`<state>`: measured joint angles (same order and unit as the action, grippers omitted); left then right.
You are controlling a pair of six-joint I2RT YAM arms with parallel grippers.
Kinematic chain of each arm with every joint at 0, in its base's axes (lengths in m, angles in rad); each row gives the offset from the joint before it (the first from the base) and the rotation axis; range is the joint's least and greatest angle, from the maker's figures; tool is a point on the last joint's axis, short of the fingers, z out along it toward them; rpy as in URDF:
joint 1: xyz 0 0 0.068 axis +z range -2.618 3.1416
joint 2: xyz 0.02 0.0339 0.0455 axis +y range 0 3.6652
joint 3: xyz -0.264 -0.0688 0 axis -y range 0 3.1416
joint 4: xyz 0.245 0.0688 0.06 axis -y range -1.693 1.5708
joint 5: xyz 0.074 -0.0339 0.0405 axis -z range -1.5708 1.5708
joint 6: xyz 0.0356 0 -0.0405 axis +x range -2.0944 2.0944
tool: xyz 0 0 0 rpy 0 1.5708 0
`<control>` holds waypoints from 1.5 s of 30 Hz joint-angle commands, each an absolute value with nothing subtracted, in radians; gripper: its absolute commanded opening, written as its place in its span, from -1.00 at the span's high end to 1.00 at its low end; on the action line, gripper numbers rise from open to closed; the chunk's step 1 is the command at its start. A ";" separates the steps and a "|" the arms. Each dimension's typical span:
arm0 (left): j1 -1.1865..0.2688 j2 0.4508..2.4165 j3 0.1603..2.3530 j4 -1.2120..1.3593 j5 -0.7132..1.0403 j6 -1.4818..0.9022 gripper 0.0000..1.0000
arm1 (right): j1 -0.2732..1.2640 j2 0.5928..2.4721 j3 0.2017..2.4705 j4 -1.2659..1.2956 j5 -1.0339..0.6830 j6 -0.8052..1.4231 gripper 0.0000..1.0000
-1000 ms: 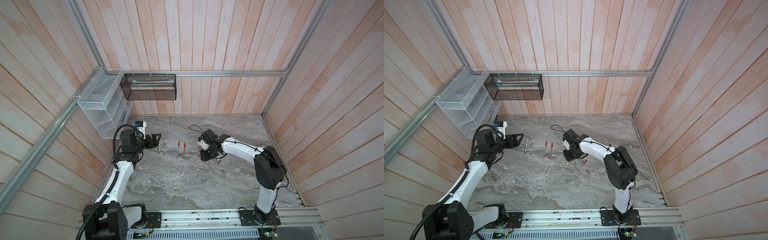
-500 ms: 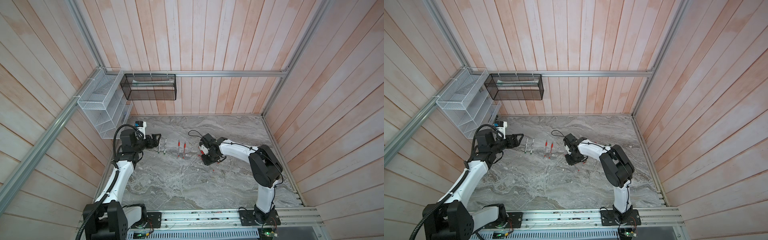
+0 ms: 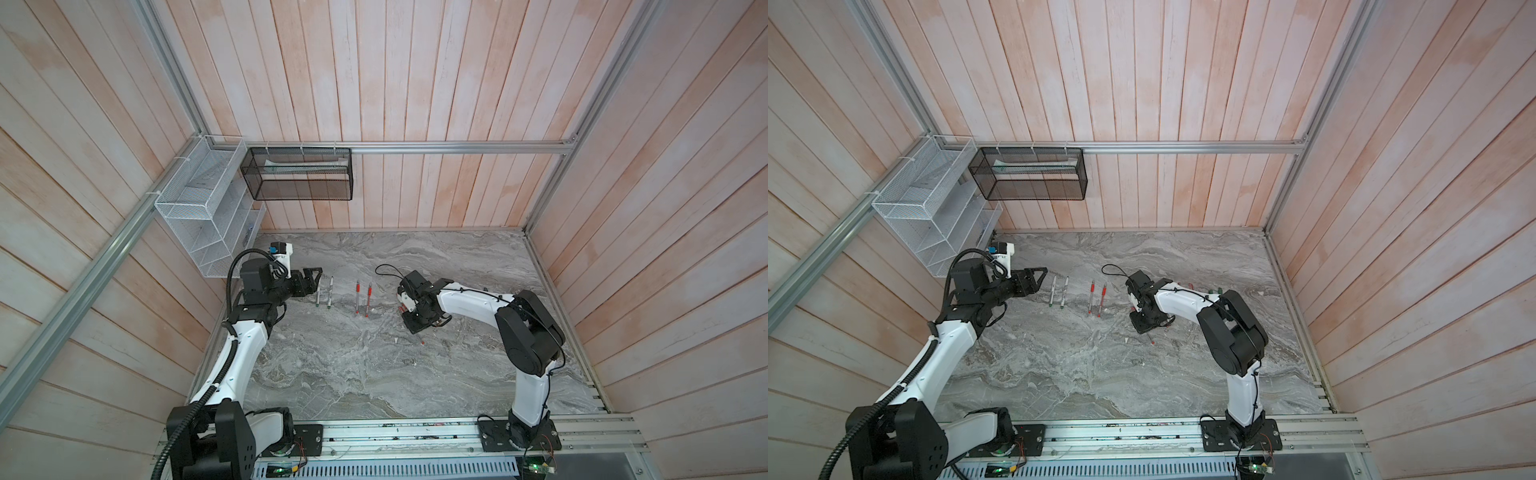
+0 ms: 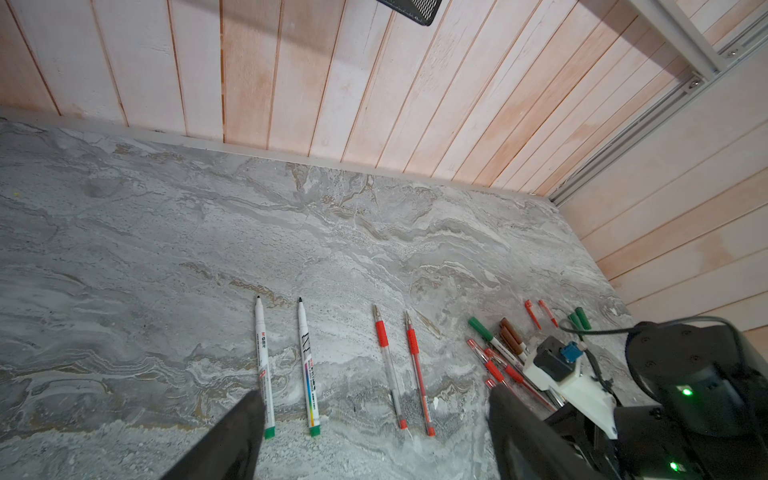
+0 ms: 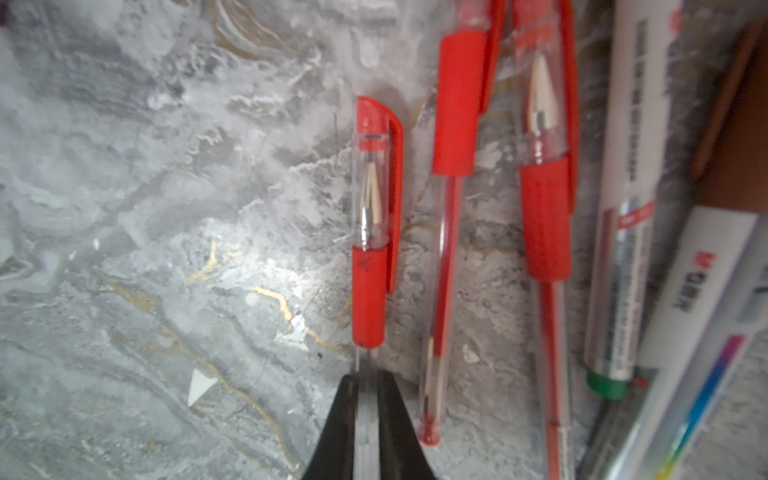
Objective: Open the pen caps
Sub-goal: 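Close the right gripper on the red gel pen and lift it, then raise the red pen toward the left gripper while the left gripper reaches its body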
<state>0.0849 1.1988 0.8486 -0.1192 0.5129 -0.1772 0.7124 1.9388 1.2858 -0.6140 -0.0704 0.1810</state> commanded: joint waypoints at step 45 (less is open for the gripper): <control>-0.200 1.374 0.885 0.199 1.065 -0.448 -0.30 | 0.834 1.548 0.907 0.686 -0.353 0.836 1.00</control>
<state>-0.1810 1.3643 0.8539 0.1509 1.0389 -0.4339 0.8165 1.5211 0.9237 0.5701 -0.3126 0.7883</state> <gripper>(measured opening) 0.651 0.091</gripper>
